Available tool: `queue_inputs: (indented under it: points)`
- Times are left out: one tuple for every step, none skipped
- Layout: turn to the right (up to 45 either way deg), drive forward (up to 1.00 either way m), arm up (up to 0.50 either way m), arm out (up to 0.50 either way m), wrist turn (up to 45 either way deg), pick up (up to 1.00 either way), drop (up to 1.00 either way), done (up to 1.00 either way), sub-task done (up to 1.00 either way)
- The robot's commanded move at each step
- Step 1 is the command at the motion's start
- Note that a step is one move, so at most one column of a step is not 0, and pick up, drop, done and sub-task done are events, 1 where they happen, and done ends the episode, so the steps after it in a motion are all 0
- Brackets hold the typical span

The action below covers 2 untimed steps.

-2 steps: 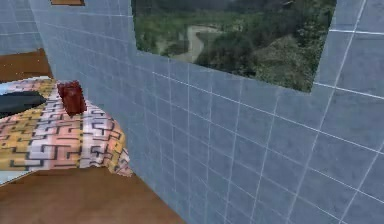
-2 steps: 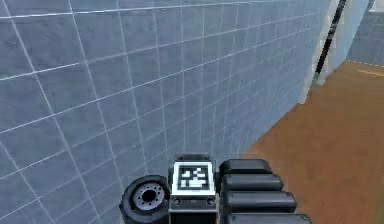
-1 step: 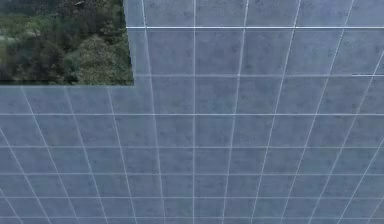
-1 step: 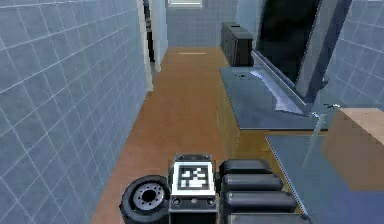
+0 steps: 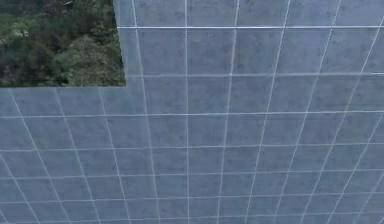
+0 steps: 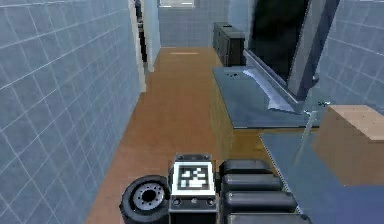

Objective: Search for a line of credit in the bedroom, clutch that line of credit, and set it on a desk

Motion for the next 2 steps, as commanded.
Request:
queue_inputs:
  points:
    - [-45.0, 0.00, 0.00, 0.00, 0.0, 0.00, 0.00, 0.00, 0.00]
    - [-45.0, 0.00, 0.00, 0.00, 0.0, 0.00, 0.00, 0.00, 0.00]
